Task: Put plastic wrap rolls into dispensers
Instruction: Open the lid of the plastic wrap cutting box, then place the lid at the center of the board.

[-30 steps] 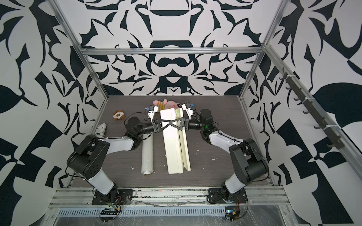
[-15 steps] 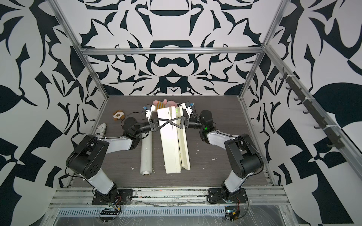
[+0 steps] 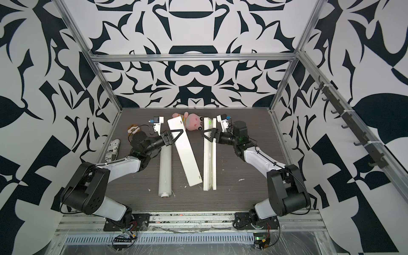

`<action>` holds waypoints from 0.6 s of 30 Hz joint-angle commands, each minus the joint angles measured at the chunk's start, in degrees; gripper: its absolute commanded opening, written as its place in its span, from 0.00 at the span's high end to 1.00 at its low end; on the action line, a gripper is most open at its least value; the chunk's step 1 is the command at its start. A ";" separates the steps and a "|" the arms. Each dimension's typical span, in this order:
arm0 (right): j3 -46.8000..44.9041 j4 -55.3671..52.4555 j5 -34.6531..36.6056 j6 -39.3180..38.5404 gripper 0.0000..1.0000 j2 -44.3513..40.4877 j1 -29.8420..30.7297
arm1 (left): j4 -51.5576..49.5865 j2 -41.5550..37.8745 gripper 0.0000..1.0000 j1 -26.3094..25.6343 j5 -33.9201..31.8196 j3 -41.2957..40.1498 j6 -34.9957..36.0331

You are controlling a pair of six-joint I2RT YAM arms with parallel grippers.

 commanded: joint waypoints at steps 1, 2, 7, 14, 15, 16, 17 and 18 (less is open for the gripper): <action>9.99 -28.47 19.15 -13.31 0.25 -0.43 0.00 | 1.12 0.84 0.52 0.30 2.02 -0.12 -0.43; 12.77 -34.70 24.54 -14.69 0.24 1.15 0.01 | 1.68 1.10 0.52 0.33 2.57 -0.01 -0.93; 16.87 -45.88 42.91 -17.15 0.24 7.62 0.09 | 6.38 3.50 0.51 0.20 6.15 1.13 -4.49; 23.14 -50.55 54.17 -21.52 0.21 19.95 0.19 | 11.98 6.13 0.51 0.14 8.05 1.33 -8.43; 23.91 -50.89 55.14 -22.18 0.20 21.69 0.27 | 11.32 5.92 0.51 0.08 8.10 1.35 -7.99; 24.70 -51.54 57.85 -22.48 0.19 23.19 0.32 | 10.77 5.78 0.51 0.03 8.23 1.49 -7.63; 25.56 -52.41 59.74 -22.85 0.16 24.93 0.40 | 10.32 5.87 0.51 -0.11 8.56 1.73 -7.35; 26.26 -52.91 61.28 -23.48 0.11 26.32 0.66 | 10.25 6.00 0.51 -0.26 9.04 2.07 -7.30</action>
